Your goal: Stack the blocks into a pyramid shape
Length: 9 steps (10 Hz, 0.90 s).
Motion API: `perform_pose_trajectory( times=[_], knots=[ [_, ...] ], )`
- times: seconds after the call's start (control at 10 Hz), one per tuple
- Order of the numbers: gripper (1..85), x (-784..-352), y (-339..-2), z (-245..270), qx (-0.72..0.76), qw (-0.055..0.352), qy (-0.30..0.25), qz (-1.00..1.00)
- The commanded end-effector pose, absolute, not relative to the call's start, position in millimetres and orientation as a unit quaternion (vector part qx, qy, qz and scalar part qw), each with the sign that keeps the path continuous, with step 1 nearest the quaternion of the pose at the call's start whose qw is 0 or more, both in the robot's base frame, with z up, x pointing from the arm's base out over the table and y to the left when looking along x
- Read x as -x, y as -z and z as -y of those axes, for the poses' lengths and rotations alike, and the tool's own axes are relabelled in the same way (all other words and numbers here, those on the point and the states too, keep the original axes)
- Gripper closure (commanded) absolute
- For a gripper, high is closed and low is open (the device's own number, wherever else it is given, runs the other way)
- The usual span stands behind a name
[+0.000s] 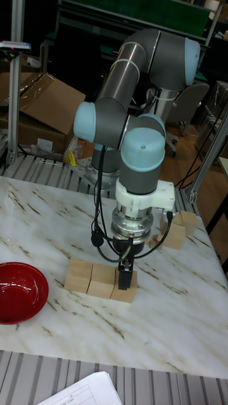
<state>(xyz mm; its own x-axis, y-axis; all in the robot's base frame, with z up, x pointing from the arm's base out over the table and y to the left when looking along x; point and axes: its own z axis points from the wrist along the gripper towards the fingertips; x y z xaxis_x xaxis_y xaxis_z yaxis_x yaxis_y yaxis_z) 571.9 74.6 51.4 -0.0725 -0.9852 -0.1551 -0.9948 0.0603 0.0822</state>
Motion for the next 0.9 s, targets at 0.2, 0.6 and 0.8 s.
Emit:
perform_pose_trajectory(
  times=[0.2, 0.6, 0.8],
  knots=[
    [4.7, -540, -82, -94, 0.646, 0.034, -0.072, -0.759],
    [5.0, -510, -67, -119, 0.612, 0.049, -0.031, -0.788],
    [6.0, -508, -55, -129, 0.603, 0.062, -0.018, -0.795]
  ],
)
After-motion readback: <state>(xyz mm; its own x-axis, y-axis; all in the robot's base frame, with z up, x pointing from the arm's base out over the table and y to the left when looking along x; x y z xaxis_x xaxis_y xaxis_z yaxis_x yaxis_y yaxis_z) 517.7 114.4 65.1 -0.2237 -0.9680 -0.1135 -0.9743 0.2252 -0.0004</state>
